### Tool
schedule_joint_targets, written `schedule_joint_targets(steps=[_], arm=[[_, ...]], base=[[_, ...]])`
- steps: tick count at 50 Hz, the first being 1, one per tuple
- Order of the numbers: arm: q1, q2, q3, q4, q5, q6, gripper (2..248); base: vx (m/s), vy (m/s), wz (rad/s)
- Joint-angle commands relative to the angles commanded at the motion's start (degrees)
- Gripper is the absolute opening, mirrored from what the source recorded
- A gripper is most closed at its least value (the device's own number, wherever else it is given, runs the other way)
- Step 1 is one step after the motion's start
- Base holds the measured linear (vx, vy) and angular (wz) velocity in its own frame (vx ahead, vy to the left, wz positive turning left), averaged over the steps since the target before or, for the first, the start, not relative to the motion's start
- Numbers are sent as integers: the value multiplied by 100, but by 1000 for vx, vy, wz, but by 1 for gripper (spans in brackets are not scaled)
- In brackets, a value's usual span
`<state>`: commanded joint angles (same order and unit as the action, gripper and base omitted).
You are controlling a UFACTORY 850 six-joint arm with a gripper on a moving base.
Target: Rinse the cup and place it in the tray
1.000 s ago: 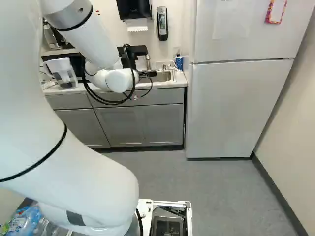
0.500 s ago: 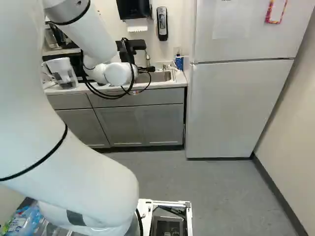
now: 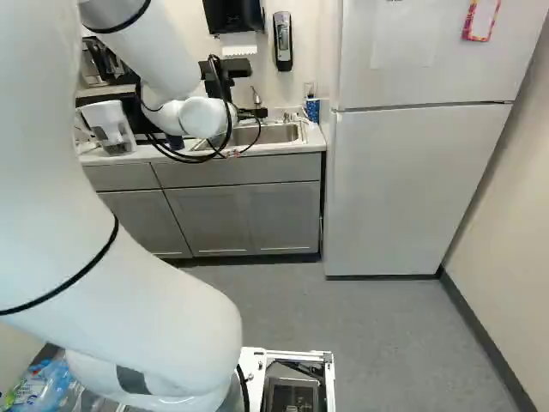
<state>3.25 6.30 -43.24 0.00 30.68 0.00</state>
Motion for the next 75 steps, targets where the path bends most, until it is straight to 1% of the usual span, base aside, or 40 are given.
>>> schedule_joint_targets(steps=[30,75], arm=[[89,32,-335,0,-402,0,247],[156,50,-858,0,-1113,0,247]], base=[[0,0,0],[0,0,0]])
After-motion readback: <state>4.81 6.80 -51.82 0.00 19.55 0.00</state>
